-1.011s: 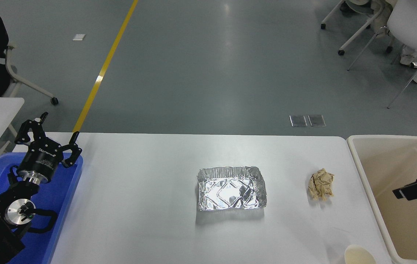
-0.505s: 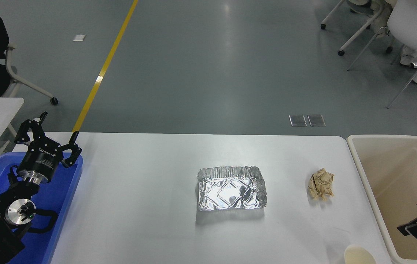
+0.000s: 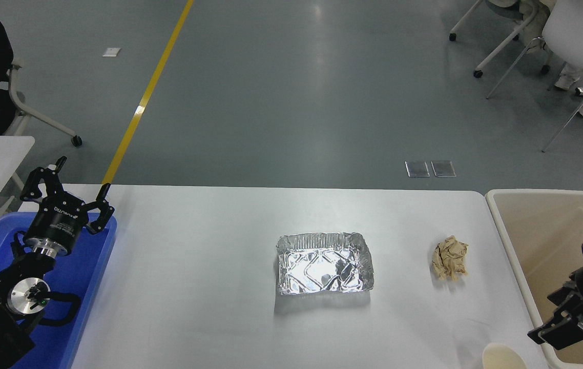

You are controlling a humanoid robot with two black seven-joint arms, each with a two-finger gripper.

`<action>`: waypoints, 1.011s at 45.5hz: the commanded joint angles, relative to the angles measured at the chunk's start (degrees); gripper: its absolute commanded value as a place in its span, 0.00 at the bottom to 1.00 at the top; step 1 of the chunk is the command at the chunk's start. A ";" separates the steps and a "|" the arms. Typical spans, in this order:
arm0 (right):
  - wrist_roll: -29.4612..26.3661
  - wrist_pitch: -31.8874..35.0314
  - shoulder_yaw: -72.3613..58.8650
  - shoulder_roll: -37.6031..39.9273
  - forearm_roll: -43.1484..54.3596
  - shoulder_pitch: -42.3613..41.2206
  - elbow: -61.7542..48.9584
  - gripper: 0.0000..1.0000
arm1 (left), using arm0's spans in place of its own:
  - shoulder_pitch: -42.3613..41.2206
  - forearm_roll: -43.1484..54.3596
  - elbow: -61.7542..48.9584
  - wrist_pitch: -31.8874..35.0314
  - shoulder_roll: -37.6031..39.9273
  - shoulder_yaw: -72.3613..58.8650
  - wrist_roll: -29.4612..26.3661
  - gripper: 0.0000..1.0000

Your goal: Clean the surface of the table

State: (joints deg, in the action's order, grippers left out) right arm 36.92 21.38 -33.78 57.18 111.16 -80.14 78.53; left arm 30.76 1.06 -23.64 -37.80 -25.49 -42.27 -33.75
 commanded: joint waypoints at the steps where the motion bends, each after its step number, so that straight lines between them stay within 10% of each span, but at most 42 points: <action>1: -0.01 -0.02 -0.14 -4.62 -0.07 3.05 -2.41 0.99 | 0.00 0.00 0.00 -0.08 0.00 0.00 0.00 1.00; 46: -0.19 -1.34 7.42 -6.73 -0.16 15.80 -10.24 0.98 | 0.00 0.00 0.00 0.01 0.00 0.00 0.00 1.00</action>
State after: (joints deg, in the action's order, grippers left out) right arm 36.79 20.97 -28.17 51.28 110.96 -67.18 70.69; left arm 30.76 1.05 -23.62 -37.80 -25.49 -42.27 -33.75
